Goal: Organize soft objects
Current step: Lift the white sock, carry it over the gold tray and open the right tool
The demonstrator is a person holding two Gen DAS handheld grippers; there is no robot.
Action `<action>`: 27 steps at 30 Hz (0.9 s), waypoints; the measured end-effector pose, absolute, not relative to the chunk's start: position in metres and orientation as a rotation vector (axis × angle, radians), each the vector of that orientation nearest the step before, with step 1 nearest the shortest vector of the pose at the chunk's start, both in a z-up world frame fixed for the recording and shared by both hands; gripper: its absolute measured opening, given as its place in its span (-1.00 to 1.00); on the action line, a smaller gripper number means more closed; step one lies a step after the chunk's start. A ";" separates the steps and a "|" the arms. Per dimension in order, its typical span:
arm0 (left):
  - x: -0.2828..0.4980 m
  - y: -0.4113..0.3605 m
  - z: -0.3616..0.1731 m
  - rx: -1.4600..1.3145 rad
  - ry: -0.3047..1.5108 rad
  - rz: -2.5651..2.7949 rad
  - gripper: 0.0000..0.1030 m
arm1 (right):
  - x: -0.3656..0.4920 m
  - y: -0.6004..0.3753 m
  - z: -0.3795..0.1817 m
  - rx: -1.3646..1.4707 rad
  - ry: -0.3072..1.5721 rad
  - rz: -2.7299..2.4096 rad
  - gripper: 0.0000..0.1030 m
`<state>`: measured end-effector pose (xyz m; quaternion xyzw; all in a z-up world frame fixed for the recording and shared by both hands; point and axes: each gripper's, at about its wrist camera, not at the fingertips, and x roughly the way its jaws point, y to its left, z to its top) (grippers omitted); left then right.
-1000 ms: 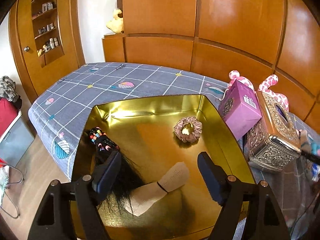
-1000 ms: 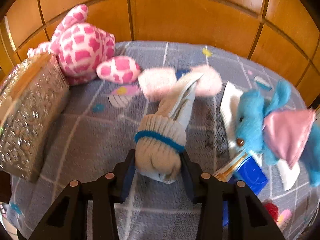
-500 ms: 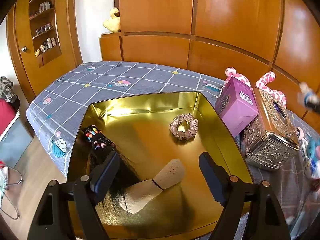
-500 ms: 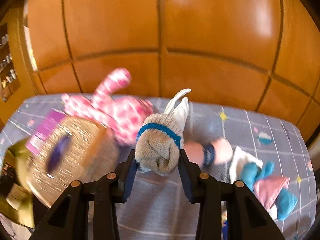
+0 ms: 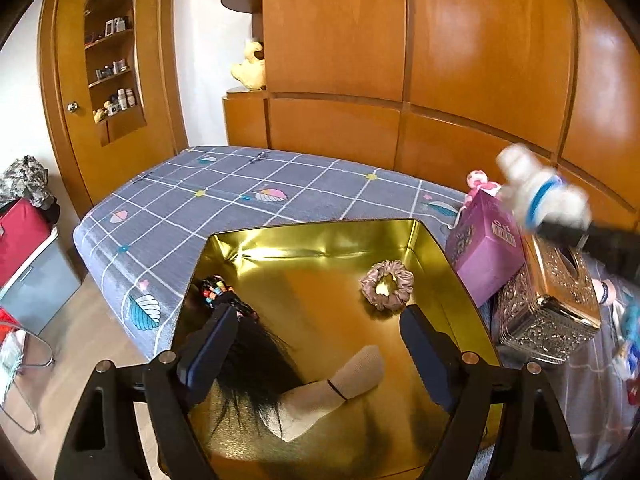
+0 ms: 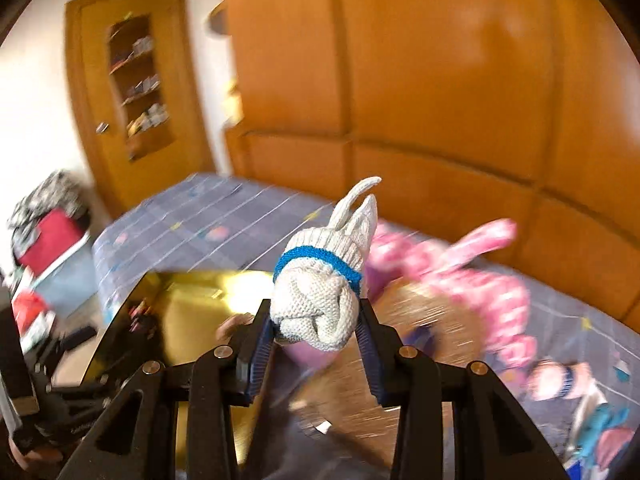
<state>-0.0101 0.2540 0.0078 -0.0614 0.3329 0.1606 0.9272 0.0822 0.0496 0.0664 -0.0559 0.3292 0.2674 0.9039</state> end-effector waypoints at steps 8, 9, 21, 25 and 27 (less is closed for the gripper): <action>-0.011 0.255 0.010 -0.114 0.663 0.354 0.62 | 0.062 0.106 0.015 -0.151 0.799 0.668 -0.23; -0.011 0.256 0.010 -0.112 0.662 0.359 0.62 | 0.062 0.108 0.012 -0.151 0.810 0.675 -0.22; -0.012 0.257 0.011 -0.115 0.656 0.369 0.63 | 0.065 0.116 -0.012 -0.150 0.877 0.652 -0.10; -0.011 0.256 0.010 -0.112 0.659 0.368 0.63 | 0.059 0.102 -0.006 -0.126 0.846 0.625 -0.10; -0.011 0.255 0.010 -0.110 0.660 0.366 0.63 | 0.057 0.095 -0.002 -0.118 0.831 0.609 -0.10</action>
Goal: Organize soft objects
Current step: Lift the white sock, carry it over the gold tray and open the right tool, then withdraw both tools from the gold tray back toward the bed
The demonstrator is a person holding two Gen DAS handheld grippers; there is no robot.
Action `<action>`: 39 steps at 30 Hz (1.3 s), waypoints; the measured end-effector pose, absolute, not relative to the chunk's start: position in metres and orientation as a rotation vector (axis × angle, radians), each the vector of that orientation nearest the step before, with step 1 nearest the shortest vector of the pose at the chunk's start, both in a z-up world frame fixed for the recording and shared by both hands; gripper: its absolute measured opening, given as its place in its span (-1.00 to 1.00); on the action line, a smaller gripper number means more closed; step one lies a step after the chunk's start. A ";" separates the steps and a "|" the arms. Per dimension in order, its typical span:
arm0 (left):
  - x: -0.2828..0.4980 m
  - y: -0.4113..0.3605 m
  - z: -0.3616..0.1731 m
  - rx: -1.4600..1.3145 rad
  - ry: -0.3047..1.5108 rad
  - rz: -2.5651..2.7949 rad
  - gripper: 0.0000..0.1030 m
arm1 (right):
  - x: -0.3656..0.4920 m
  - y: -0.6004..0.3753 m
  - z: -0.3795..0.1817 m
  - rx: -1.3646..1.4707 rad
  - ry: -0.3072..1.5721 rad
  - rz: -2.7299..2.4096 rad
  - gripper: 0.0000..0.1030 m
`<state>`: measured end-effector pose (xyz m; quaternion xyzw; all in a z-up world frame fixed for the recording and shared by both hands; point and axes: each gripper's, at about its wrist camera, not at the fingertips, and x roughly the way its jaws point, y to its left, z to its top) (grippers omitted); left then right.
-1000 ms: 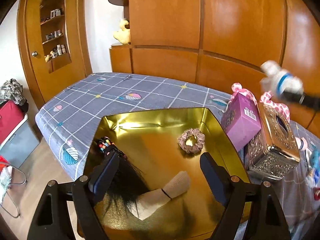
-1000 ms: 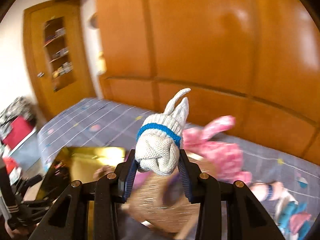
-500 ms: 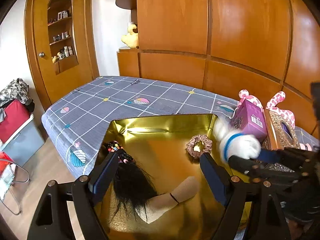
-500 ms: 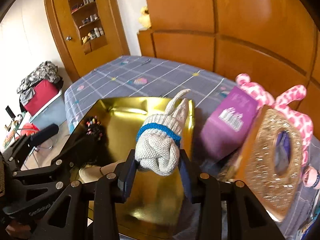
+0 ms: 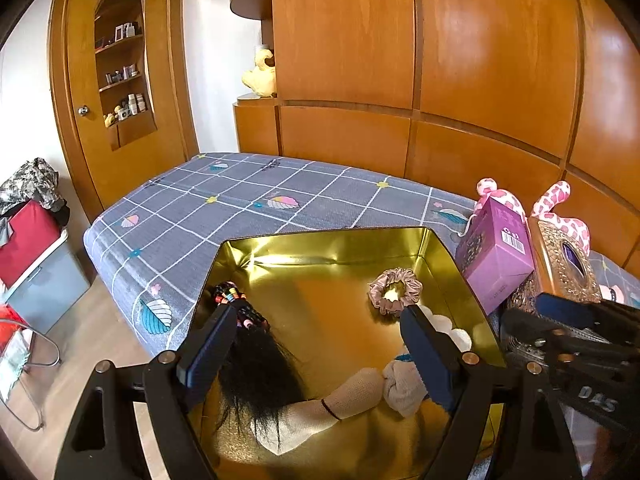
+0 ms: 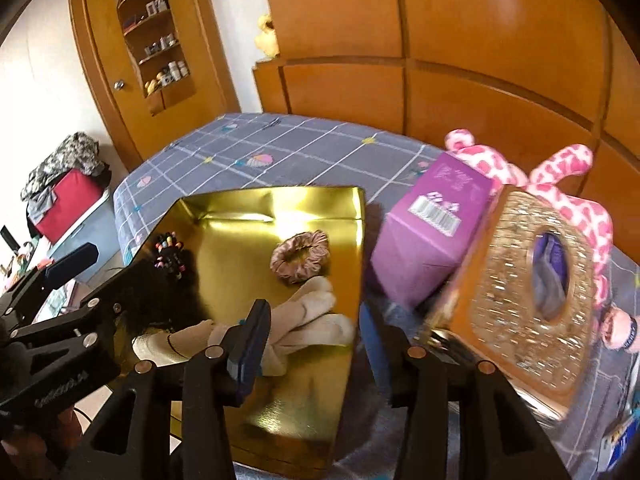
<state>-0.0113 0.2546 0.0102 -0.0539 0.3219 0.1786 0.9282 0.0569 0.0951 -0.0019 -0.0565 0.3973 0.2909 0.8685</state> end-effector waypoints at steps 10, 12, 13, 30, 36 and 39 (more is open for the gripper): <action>-0.012 0.247 0.009 -0.099 0.664 0.345 0.63 | 0.039 0.055 0.016 -0.096 0.743 0.521 -0.10; -0.012 0.246 0.009 -0.096 0.665 0.338 0.63 | 0.037 0.046 0.019 -0.086 0.729 0.504 -0.10; -0.012 0.245 0.009 -0.094 0.666 0.333 0.63 | 0.036 0.039 0.022 -0.078 0.719 0.490 -0.10; -0.020 0.189 0.011 0.043 0.638 0.187 0.63 | 0.048 -0.136 0.030 0.022 0.708 0.087 -0.10; -0.024 0.161 0.010 0.085 0.643 0.099 0.63 | 0.043 -0.193 0.033 0.049 0.700 -0.057 -0.10; -0.025 0.146 0.008 0.102 0.650 0.042 0.63 | 0.039 -0.222 0.034 0.085 0.696 -0.108 -0.10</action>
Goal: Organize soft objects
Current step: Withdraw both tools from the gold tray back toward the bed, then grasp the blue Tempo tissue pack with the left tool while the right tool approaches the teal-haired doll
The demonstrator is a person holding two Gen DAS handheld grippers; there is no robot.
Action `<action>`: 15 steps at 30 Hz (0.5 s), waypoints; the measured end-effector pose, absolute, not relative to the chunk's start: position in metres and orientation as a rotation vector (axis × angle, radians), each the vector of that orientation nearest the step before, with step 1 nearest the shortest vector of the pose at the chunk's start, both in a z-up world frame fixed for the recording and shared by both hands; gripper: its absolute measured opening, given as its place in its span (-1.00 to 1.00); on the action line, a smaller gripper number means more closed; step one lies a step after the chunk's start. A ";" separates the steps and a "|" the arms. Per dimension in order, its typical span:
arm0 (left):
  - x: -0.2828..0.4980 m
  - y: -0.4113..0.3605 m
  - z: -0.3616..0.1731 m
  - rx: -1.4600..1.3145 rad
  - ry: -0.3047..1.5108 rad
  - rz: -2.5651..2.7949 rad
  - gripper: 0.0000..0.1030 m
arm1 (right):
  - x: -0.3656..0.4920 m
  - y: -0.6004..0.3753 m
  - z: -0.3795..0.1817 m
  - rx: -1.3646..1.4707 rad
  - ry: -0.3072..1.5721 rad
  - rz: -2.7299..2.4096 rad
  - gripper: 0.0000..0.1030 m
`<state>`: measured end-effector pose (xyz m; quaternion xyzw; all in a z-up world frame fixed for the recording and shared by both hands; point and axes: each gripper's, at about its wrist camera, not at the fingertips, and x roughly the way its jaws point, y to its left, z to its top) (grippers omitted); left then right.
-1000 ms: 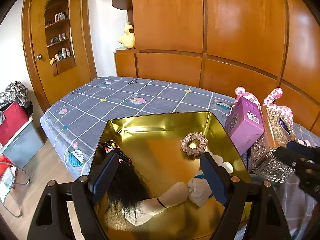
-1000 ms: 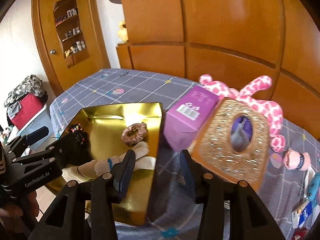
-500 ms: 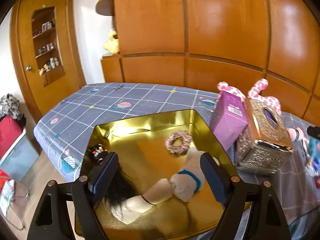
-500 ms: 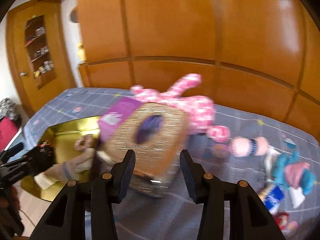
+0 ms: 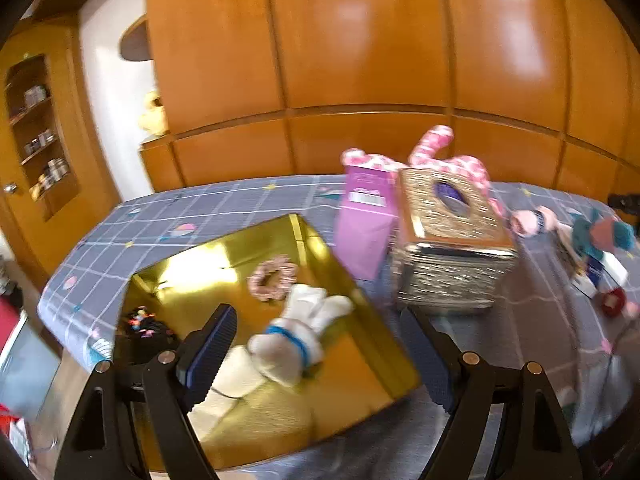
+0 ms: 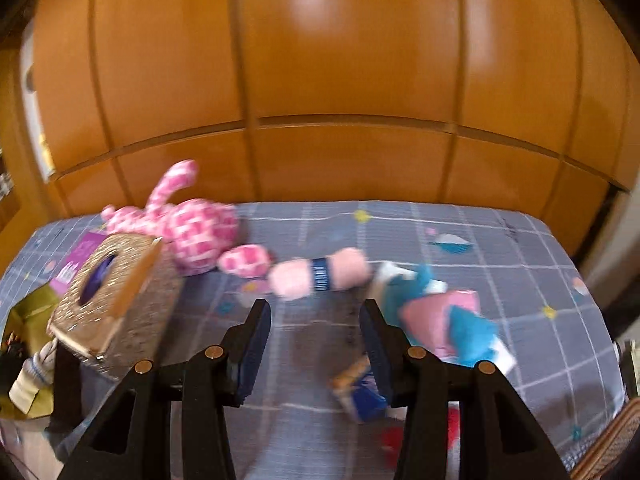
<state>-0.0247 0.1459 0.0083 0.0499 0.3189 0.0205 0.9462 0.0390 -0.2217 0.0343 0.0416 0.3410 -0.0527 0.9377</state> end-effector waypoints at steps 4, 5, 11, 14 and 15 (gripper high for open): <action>-0.026 0.123 0.007 0.125 0.657 -0.040 0.63 | 0.034 -0.264 0.033 0.145 0.690 -0.195 -0.10; -0.026 0.118 0.007 0.124 0.658 -0.060 0.63 | 0.033 -0.274 0.032 0.168 0.688 -0.217 -0.10; -0.013 0.080 0.003 0.140 0.695 -0.174 0.63 | 0.023 -0.341 0.020 0.321 0.672 -0.385 -0.09; -0.004 0.057 -0.001 0.159 0.722 -0.243 0.63 | 0.017 -0.369 0.008 0.440 0.675 -0.444 -0.08; 0.001 0.047 -0.003 0.168 0.732 -0.267 0.63 | 0.014 -0.375 0.005 0.478 0.671 -0.449 -0.08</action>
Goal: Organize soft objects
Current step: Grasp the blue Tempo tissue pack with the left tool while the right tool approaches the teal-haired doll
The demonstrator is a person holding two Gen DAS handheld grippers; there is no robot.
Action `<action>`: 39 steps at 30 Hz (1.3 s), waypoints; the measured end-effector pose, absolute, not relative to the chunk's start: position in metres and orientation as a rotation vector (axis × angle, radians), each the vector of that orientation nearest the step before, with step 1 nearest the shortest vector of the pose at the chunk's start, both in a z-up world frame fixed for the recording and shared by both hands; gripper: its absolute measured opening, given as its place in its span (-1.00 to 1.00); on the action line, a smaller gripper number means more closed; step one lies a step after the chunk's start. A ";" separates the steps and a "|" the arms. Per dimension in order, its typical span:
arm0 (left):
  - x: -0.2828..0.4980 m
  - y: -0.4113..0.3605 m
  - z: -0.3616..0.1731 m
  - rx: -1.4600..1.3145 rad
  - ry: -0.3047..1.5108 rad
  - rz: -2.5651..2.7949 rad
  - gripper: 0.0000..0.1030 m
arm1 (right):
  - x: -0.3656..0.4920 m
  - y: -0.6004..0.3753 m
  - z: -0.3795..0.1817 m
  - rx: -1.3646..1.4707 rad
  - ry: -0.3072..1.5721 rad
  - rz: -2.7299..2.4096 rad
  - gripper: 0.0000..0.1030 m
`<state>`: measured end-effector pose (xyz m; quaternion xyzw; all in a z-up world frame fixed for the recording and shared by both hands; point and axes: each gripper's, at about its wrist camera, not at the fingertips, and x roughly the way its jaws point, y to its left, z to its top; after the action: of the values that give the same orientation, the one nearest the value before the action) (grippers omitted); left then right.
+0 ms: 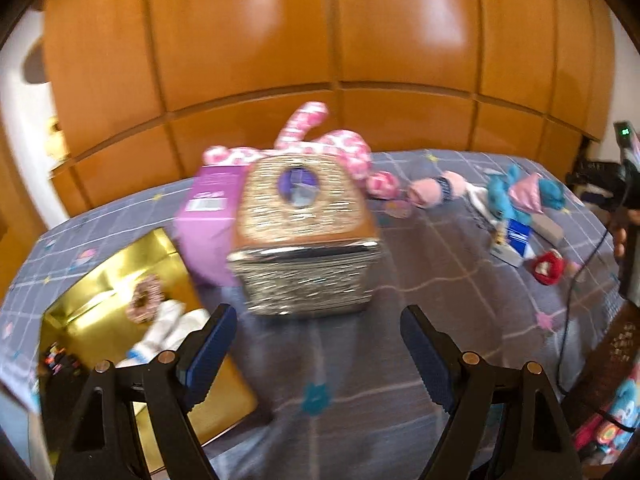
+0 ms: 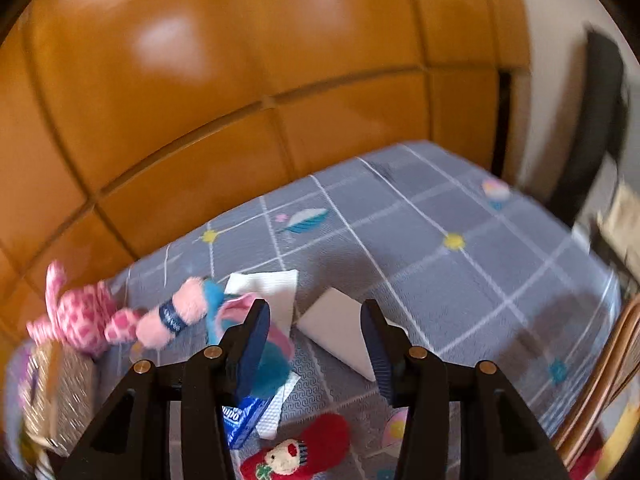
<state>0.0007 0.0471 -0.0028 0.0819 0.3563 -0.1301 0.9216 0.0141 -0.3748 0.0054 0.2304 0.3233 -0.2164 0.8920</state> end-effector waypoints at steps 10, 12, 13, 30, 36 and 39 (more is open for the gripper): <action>0.030 -0.055 -0.027 0.232 0.809 -0.508 0.64 | -0.002 -0.386 0.006 0.575 0.570 -0.415 -0.06; 0.035 -0.076 -0.030 0.228 0.810 -0.547 0.64 | -0.001 -0.388 0.005 0.587 0.566 -0.410 -0.05; 0.036 -0.084 -0.031 0.230 0.811 -0.557 0.64 | -0.002 -0.389 0.005 0.598 0.560 -0.405 -0.03; 0.079 -0.219 -0.068 0.406 0.833 -0.738 0.78 | -0.005 -0.395 0.002 0.677 0.526 -0.351 0.09; 0.103 -0.236 -0.083 0.356 0.897 -0.730 0.74 | -0.005 -0.397 0.001 0.691 0.524 -0.340 0.09; 0.111 -0.241 -0.095 0.327 0.963 -0.744 0.20 | -0.003 -0.396 0.001 0.689 0.531 -0.332 0.09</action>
<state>0.1112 -0.2412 -0.0951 0.1527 0.4504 -0.3480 0.8079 -0.0032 -0.3956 0.0007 0.3321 0.2560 -0.1600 0.8936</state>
